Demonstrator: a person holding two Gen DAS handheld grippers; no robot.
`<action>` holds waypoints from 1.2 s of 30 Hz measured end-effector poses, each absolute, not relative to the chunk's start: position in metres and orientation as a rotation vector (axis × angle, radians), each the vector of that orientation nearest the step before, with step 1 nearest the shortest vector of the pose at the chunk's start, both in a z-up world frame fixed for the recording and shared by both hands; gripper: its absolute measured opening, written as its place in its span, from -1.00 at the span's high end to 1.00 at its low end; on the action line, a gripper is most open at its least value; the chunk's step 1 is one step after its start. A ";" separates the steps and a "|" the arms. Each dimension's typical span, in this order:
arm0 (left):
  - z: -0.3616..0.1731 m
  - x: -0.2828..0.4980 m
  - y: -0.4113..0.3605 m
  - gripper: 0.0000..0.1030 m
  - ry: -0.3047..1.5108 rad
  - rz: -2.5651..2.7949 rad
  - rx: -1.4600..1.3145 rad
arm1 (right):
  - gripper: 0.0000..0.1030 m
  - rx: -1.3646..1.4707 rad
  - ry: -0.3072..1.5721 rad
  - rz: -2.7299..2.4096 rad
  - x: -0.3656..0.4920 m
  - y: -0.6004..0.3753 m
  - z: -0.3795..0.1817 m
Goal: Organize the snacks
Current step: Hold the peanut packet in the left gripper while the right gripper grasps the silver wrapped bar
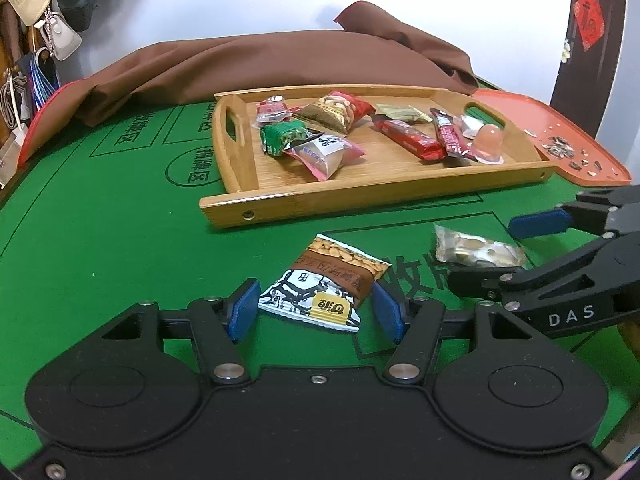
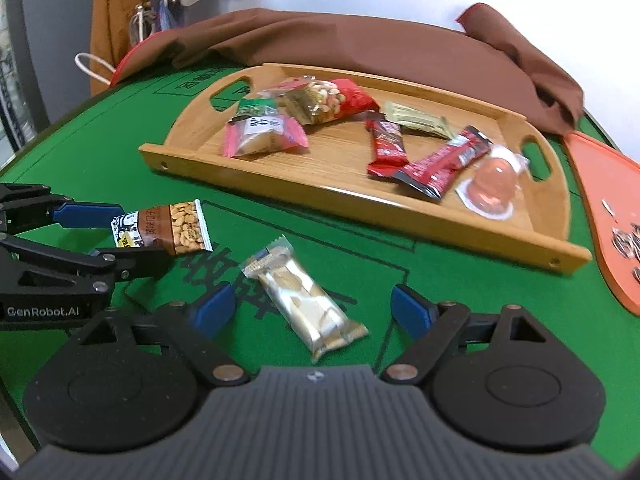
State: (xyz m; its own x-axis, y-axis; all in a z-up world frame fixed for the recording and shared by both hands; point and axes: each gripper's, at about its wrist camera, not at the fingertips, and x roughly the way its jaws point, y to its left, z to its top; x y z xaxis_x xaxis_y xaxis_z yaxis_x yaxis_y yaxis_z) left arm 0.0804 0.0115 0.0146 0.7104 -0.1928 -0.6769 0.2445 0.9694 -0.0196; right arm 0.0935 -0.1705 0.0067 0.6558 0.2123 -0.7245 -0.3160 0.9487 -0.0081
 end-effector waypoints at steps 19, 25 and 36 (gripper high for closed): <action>0.017 0.077 0.010 -0.18 0.724 -0.247 0.086 | -0.76 -0.161 0.779 0.092 0.090 -0.206 0.008; 0.019 0.075 0.010 -0.24 0.711 -0.246 0.087 | -0.76 -0.168 0.775 0.016 0.089 -0.221 0.009; 0.018 0.073 0.002 -0.25 0.698 -0.260 0.103 | -0.76 -0.042 0.785 0.208 0.085 -0.210 0.012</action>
State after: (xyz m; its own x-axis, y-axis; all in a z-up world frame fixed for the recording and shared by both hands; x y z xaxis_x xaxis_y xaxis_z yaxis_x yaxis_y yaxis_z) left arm 0.0730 0.0017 0.0178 0.7353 -0.2014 -0.6471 0.2703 0.9628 0.0074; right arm 0.0846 -0.2097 0.0119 0.6879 0.1699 -0.7056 -0.2011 0.9788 0.0396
